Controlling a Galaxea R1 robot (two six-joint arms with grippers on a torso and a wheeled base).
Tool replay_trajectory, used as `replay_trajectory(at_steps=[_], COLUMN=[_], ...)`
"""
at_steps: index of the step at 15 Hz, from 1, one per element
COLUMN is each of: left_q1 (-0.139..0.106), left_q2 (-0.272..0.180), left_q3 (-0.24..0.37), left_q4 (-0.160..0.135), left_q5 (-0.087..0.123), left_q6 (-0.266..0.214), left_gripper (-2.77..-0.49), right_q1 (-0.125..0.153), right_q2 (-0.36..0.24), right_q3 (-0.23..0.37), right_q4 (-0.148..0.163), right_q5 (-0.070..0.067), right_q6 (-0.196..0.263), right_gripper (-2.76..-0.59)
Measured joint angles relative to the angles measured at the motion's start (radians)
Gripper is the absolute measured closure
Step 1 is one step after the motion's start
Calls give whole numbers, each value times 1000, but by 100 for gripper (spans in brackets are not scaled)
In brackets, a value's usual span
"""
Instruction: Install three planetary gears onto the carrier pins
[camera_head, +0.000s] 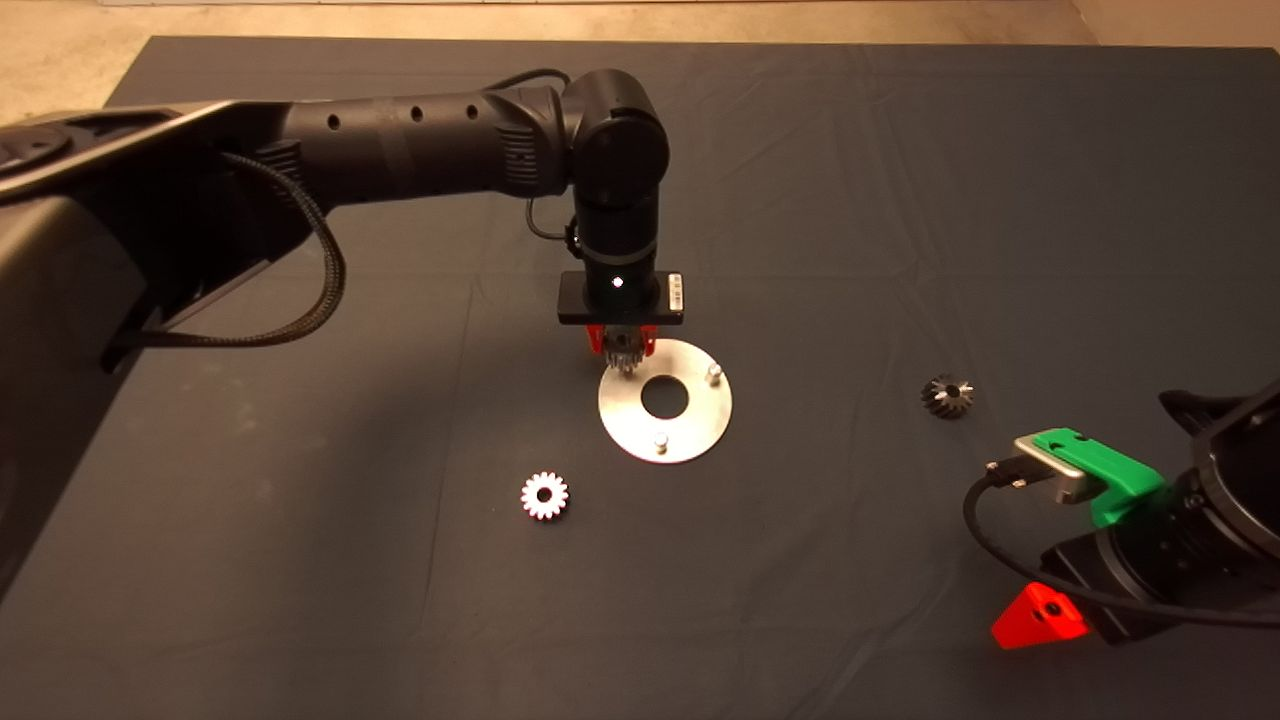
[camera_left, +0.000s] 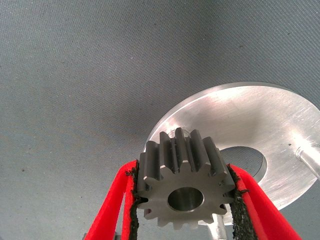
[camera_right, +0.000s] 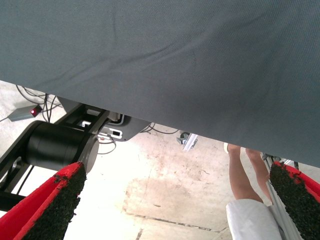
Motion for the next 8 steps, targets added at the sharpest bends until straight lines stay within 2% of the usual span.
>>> replay_trajectory(at_steps=[8], left_q1=[0], left_q2=[0], left_q3=[0], left_q4=[0], left_q5=[0], left_q6=[7], left_gripper=[-94], right_q1=[0], right_q2=[0], right_q3=[0], right_q4=[0], right_q5=[0], right_q6=[0], right_gripper=[-273])
